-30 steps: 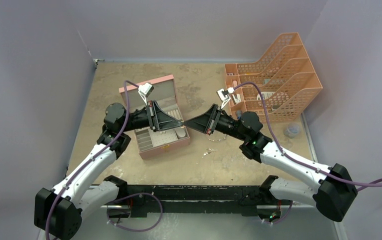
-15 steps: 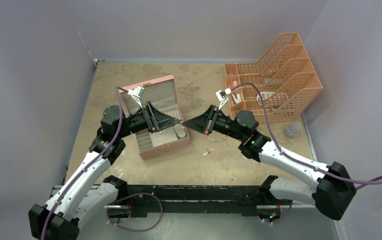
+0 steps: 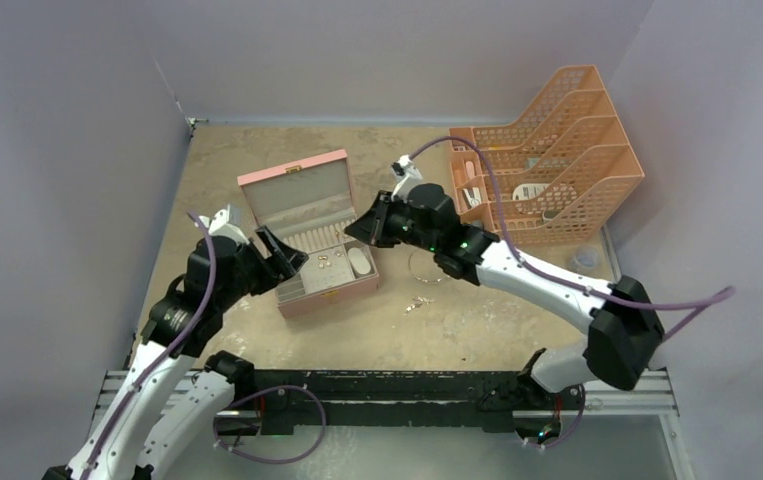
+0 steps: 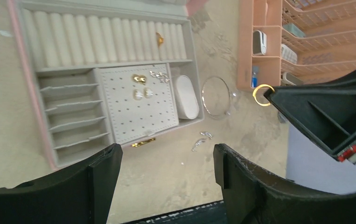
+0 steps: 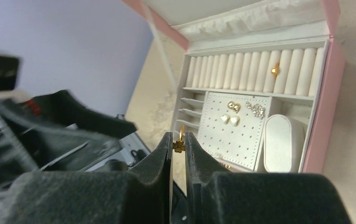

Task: Organize the mixed jewelry
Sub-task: Place the jewelry in the jewelry box.

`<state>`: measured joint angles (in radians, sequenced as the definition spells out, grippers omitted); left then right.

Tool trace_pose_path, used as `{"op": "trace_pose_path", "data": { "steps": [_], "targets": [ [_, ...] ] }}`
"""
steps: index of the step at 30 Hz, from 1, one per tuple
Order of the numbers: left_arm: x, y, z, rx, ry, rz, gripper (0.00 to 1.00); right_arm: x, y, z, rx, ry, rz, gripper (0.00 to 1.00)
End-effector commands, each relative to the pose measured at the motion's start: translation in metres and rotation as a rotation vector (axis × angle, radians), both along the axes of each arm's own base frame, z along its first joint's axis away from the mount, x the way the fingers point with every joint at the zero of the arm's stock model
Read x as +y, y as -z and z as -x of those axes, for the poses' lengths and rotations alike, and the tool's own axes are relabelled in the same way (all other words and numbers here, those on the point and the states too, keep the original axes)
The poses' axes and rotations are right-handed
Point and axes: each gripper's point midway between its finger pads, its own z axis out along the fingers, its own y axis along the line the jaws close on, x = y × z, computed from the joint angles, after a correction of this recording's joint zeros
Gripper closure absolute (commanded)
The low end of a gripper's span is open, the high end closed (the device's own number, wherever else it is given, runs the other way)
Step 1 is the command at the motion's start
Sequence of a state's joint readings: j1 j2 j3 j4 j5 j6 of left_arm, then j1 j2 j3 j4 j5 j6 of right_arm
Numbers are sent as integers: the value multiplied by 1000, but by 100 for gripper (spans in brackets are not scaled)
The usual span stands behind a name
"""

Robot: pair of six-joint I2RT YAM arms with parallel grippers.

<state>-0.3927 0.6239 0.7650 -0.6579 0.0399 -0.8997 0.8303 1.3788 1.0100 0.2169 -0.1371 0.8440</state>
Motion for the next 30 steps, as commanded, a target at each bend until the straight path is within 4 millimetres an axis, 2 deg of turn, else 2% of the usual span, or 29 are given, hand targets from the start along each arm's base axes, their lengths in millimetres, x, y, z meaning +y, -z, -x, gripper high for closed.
{"op": "trace_pose_path", "data": {
  "steps": [1, 5, 13, 16, 24, 30],
  "targets": [
    [35, -17, 4, -92, -88, -141, 28, 10, 8, -21, -40, 76, 157, 93],
    [42, -22, 10, -140, -69, -191, 28, 27, 33, -35, -30, 114, 312, 93],
    [48, -28, 15, -206, -64, -216, 28, 59, 56, -53, -41, 151, 467, 93],
    [53, -27, 18, -205, -88, -216, 28, 63, 67, -59, -31, 170, 505, 93],
    [46, -27, 17, -222, -45, -210, 27, 70, 88, -76, -52, 188, 577, 93],
    [42, -27, 16, -224, -24, -208, 28, 79, 100, -75, -46, 142, 604, 92]
  ]
}}
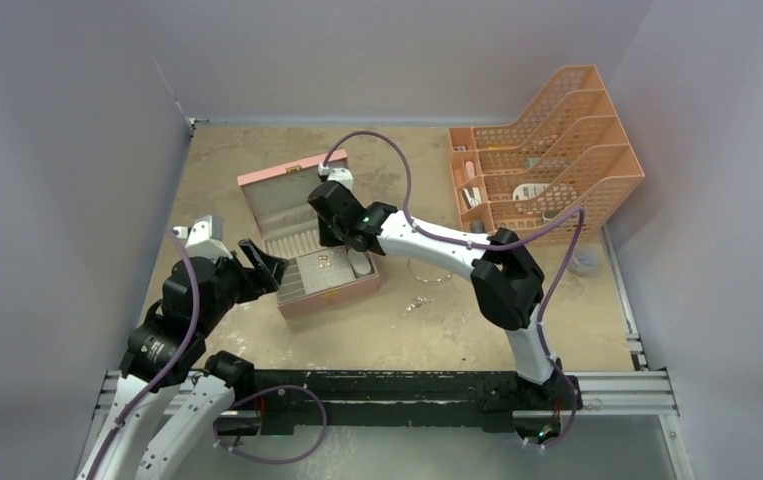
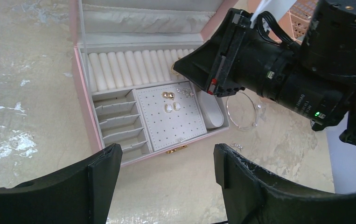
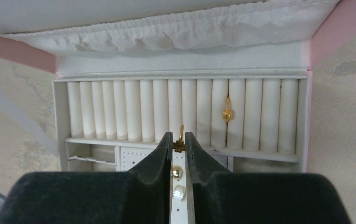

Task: Organize the mixed jewelry
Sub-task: Place the jewelry in the jewelry box.

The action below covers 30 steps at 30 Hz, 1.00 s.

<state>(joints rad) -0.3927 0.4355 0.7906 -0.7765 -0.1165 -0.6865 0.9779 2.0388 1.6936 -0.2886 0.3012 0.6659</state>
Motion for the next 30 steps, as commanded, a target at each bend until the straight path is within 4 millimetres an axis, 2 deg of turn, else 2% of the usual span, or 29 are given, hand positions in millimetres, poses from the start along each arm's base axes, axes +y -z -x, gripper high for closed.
{"op": "trace_pose_path", "data": {
  "steps": [1, 8, 30],
  "targets": [
    [-4, -9, -5, -43, 23, -4, 28, 6, -19, -7, -43, -22, -2, 92],
    [-1, -9, -5, -44, 10, -5, 28, 11, -11, -7, -41, -63, 20, 92],
    [-2, -8, -6, -35, 9, -5, 28, 15, 2, -28, -103, -84, 79, 91]
  ]
}}
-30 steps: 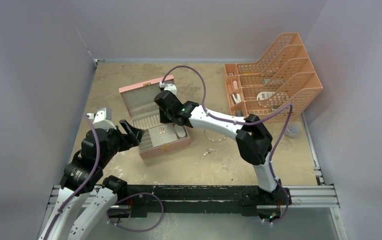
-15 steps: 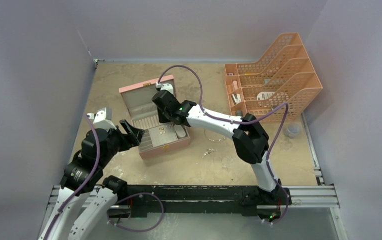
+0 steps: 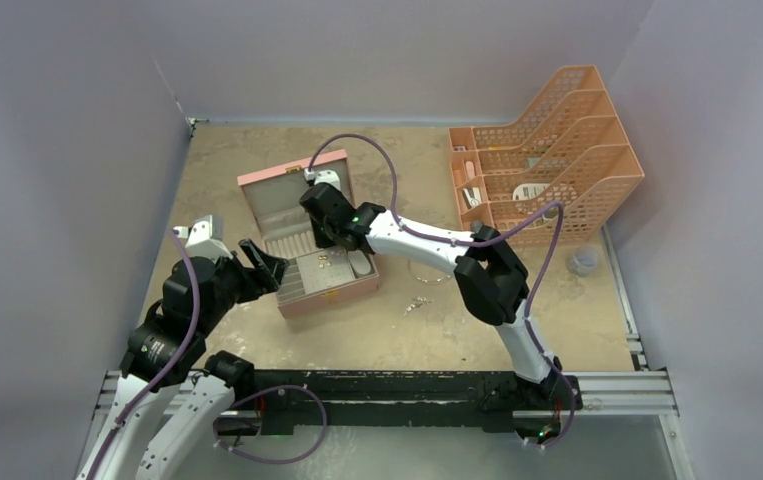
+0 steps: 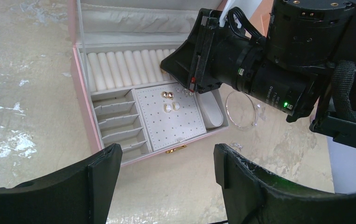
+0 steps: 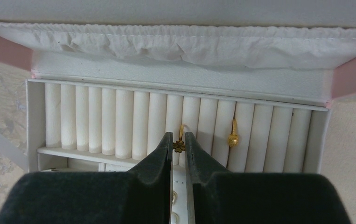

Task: Organize the mixed jewelry
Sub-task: Place the jewelry in the jewelry box.

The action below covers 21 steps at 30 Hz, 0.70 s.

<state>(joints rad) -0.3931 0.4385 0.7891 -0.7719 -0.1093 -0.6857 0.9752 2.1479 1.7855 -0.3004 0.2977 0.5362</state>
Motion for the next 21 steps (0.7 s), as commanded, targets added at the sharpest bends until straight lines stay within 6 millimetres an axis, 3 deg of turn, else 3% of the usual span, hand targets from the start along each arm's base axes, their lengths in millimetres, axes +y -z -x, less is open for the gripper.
{"op": "trace_pose_path", "data": {
  "steps": [1, 21],
  "targets": [
    [0, -7, -5, -36, 3, -7, 28, 4, -22, -15, -66, 0, -23, 91],
    [-1, -4, -7, -20, 6, -14, 28, 5, 0, -15, -75, -60, 7, 89]
  ]
}}
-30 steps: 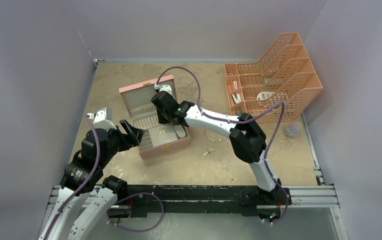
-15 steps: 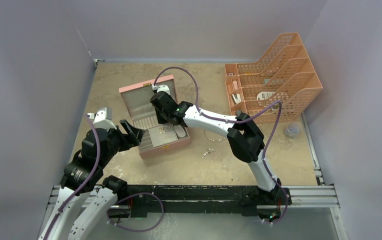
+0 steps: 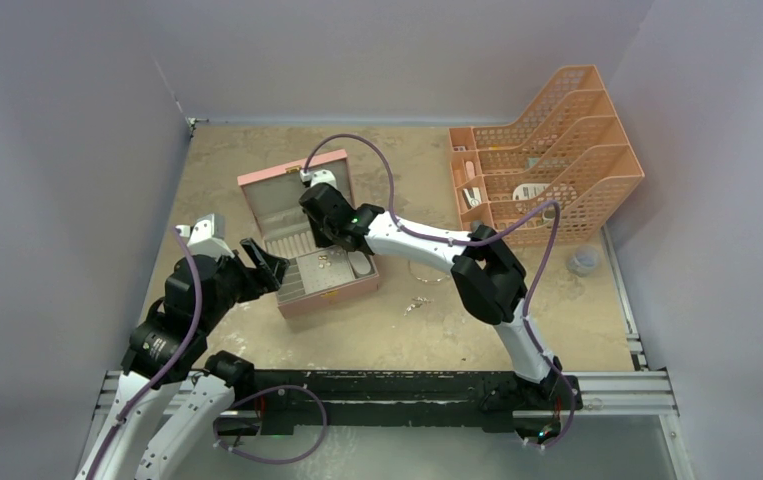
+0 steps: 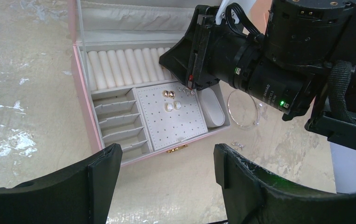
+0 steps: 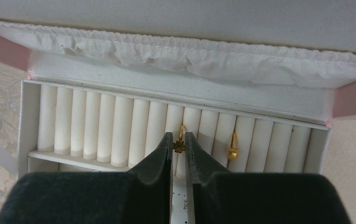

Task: Organize the mixed jewelry
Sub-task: Place the jewelry in the jewelry box.

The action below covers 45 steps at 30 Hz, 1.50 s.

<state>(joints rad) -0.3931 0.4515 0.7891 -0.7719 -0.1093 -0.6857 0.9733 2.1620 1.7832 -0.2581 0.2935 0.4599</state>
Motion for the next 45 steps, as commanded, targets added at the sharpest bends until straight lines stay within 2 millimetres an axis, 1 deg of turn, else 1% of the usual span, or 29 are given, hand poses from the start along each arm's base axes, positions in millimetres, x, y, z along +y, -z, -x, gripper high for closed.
{"op": "trace_pose_path", "data": {
  "steps": [1, 5, 10, 12, 15, 19, 22, 25, 28, 34, 45],
  "targets": [
    [-1, -6, -5, -31, 6, -9, 28, 1, -1, -8, -27, -10, -15, 88],
    [-1, -7, -6, -34, 5, -9, 28, 0, 4, -5, -13, -14, -15, 87],
    [-1, -6, -6, -32, 7, -9, 28, 0, 2, -2, -6, -11, -27, 83],
    [-1, -6, -6, -31, 7, -9, 28, -1, -2, -2, -5, -2, -37, 80],
    [-1, -6, -6, -31, 6, -9, 28, -2, -13, -3, -16, 19, -61, 69],
    [-1, -6, -6, -31, 7, -9, 28, -3, -35, -5, -48, 40, -106, 60],
    [-1, -6, -6, -30, 6, -8, 28, -6, -47, -7, -69, 61, -130, 58],
    [-1, -6, -6, -32, 7, -7, 28, -8, -52, -7, -82, 70, -146, 59],
    [-1, -7, -5, -36, 6, -6, 28, -9, -53, -5, -88, 67, -159, 64],
    [-1, -7, -5, -35, 6, -5, 28, -8, -44, -6, -86, 55, -143, 75],
    [-1, -6, -5, -29, 6, -7, 28, -1, -33, -7, -74, 33, -134, 77]
  ]
}}
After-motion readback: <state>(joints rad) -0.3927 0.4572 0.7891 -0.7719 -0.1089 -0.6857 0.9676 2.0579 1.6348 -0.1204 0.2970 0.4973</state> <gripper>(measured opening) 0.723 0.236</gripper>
